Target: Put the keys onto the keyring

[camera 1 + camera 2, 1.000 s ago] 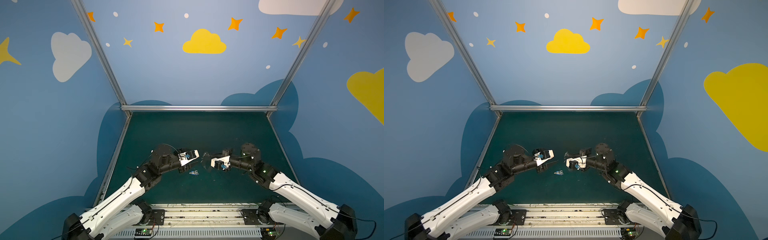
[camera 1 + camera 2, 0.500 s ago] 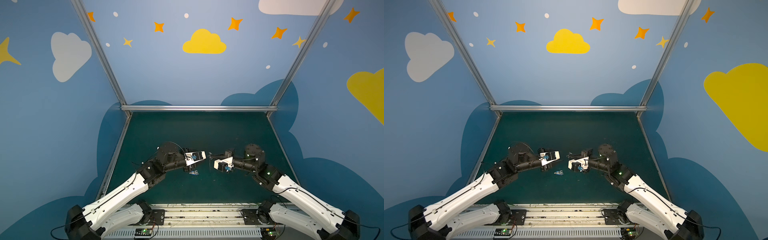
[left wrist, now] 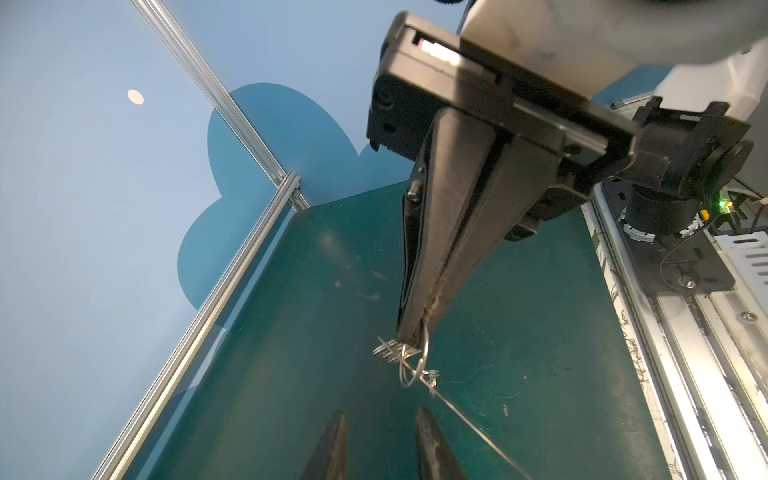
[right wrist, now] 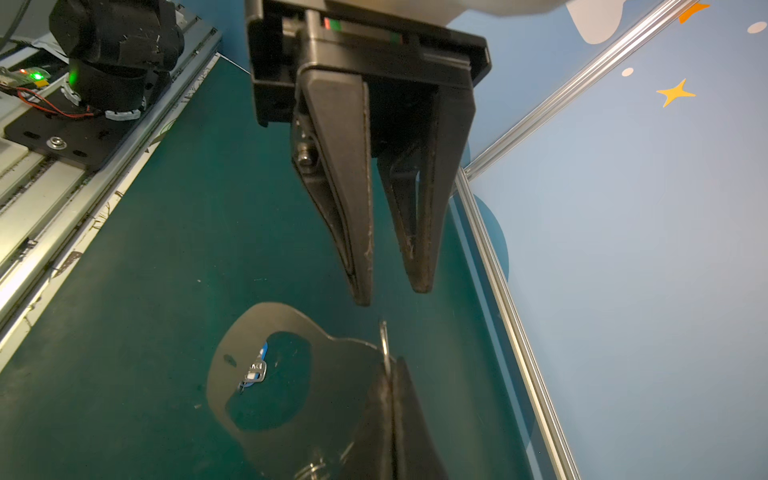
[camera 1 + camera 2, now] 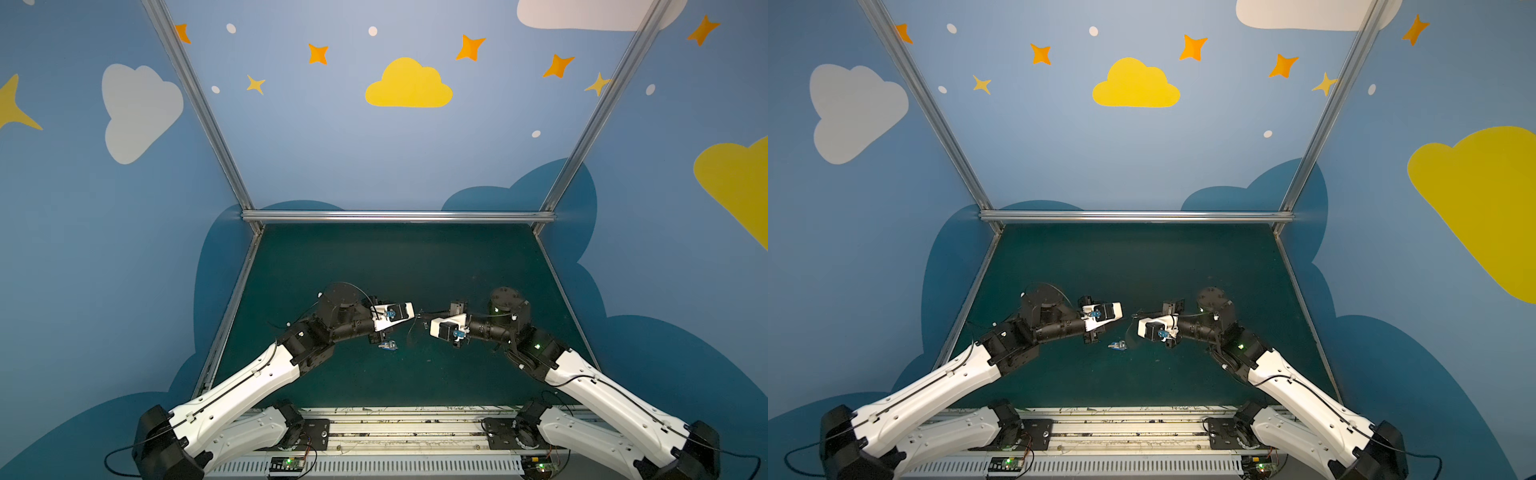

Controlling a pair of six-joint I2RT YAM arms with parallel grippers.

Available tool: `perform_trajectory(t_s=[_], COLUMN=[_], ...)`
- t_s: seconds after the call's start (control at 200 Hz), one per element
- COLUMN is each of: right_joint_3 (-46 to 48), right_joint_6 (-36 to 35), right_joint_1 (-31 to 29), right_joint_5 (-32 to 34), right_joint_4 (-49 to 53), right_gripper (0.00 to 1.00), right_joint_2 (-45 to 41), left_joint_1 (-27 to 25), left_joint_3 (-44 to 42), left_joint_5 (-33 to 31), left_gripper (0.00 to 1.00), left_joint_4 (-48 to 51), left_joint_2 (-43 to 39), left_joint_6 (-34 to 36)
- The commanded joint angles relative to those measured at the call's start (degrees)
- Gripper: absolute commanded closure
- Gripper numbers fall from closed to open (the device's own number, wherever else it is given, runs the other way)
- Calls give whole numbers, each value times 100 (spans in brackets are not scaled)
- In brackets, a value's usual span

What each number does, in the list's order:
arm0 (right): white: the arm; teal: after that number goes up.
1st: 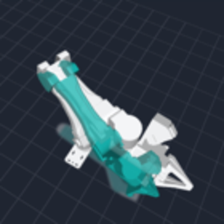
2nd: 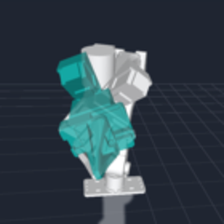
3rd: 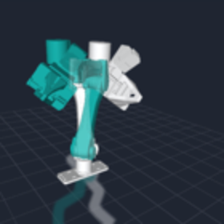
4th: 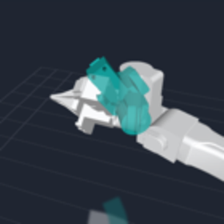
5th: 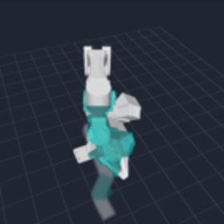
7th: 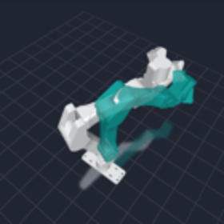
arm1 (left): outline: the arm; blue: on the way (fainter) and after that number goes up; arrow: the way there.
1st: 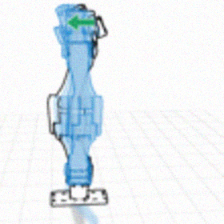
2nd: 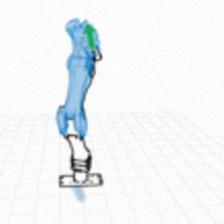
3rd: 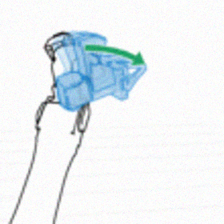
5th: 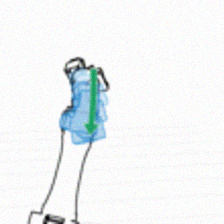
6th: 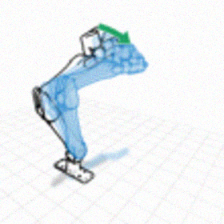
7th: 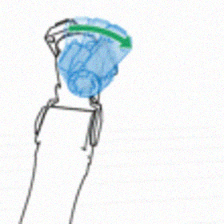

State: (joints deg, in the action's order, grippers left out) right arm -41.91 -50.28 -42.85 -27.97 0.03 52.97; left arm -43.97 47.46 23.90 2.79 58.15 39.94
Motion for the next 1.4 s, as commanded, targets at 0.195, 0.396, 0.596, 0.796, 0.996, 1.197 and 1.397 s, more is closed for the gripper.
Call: perform_trajectory(t_s=[0.195, 0.396, 0.596, 0.796, 0.996, 1.197, 1.397], right_joint_3=[-195, -207, -219, -227, -194, -194, -318], right_joint_6=[334, 409, 537, 635, 986, 1046, 1064], right_joint_1=[32, 32, 31, 41, 136, 237, 295], right_joint_5=[-227, -261, -296, -324, -331, -400, -550], right_joint_4=[-287, -245, -248, -231, -258, -210, -60], right_gripper=[100, 100, 100, 100, 100, 100, 100], right_joint_2=[-103, -103, -94, -76, -118, -133, -55], left_joint_1=[-78, -145, -156, -158, -169, -146, -147], left_joint_3=[105, 165, 127, 115, -123, -229, -221], left_joint_5=[194, 247, 198, 150, -578, -761, -652], left_gripper=[72, 74, 76, 75, 70, 67, 65], left_joint_4=[-68, -12, -33, -80, -182, 40, 37], left_joint_2=[33, 87, 39, 12, -306, -572, -547], left_joint_6=[-143, -138, -223, -316, -644, -737, -911])
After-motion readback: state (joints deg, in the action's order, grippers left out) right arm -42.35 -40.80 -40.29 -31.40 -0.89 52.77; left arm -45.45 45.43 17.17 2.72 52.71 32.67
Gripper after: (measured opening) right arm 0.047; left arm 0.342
